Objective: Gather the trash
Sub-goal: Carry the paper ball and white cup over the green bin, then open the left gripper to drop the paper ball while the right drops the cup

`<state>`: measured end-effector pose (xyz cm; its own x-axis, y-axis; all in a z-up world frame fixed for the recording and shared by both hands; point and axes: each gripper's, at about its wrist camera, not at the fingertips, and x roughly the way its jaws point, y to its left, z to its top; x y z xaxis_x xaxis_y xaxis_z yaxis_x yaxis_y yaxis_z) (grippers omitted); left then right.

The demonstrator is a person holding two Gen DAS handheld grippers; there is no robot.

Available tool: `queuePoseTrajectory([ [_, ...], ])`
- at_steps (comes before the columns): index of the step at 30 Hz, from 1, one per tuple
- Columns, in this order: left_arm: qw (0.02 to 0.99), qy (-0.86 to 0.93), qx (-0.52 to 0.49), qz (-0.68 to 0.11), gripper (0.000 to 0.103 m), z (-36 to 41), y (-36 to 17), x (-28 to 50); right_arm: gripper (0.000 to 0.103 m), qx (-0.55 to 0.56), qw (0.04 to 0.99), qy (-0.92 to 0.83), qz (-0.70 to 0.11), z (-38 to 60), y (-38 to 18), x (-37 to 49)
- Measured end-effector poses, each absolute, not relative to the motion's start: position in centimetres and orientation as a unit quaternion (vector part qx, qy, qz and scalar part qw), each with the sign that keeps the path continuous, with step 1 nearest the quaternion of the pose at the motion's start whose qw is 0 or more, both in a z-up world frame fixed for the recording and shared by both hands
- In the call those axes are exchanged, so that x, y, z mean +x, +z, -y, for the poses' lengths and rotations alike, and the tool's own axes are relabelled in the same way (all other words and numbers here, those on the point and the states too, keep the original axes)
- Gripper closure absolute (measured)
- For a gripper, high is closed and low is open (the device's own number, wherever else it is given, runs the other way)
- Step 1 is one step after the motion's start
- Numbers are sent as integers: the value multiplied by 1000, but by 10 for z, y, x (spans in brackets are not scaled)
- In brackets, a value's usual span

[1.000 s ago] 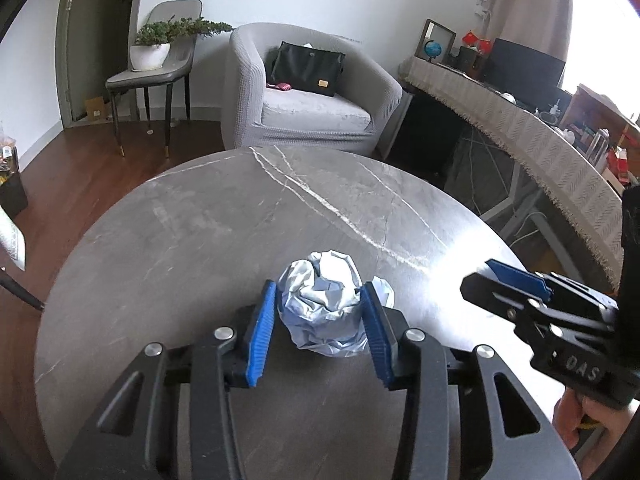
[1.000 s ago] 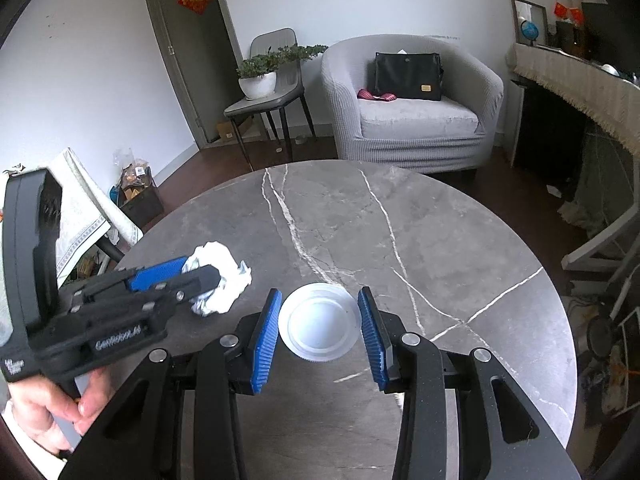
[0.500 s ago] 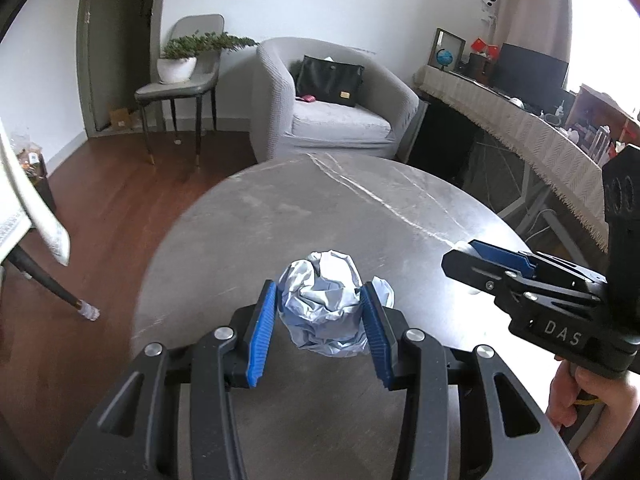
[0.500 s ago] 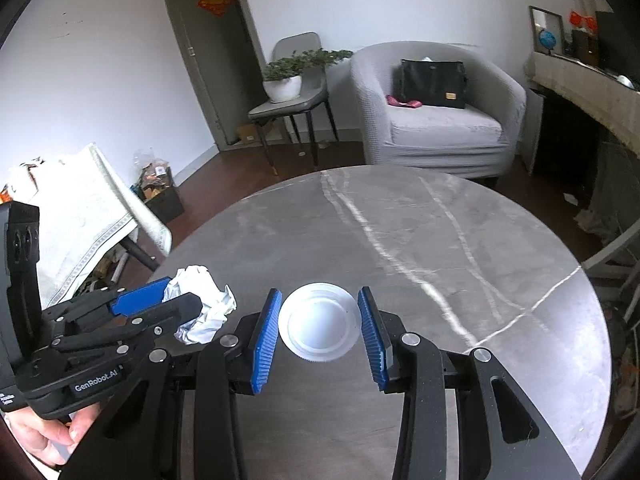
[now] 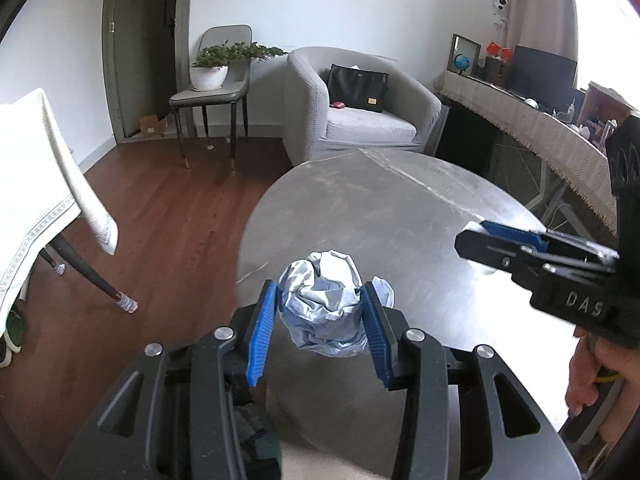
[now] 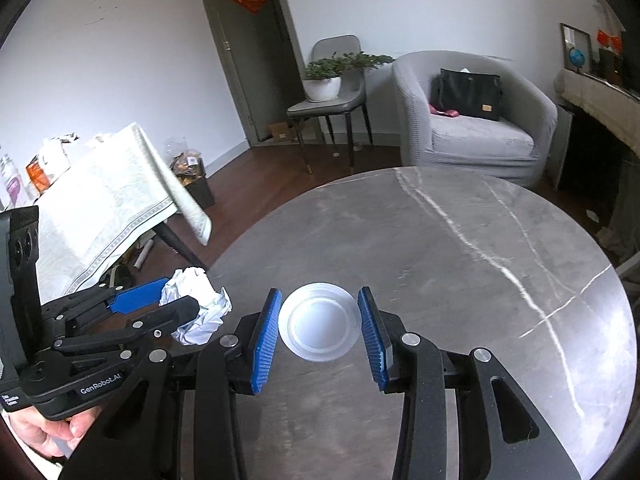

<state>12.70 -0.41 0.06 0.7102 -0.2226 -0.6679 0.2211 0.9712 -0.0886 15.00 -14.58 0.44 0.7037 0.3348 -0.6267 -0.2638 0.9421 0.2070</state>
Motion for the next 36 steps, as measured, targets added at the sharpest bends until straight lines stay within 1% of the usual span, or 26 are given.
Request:
queuePoseTrajectory([
  [7, 926, -103, -10, -363, 58, -34, -1, 106, 63, 30, 918, 192, -345, 102, 6, 137],
  [14, 920, -85, -15, -381, 58, -72, -17, 95, 63, 10, 913, 212, -348, 64, 1, 131],
  [21, 903, -65, -29, -424, 58, -109, -46, 91, 63, -8, 910, 239, -340, 23, 4, 122],
  [30, 874, -35, -28, -483, 57, -151, -81, 93, 63, -20, 898, 265, -349, -22, -3, 126],
  [34, 866, -37, -32, -498, 54, -163, -89, 91, 63, -25, 892, 277, -357, -45, -9, 131],
  [36, 864, -41, -33, -501, 48, -167, -91, 90, 63, -29, 889, 280, -362, -57, -13, 134],
])
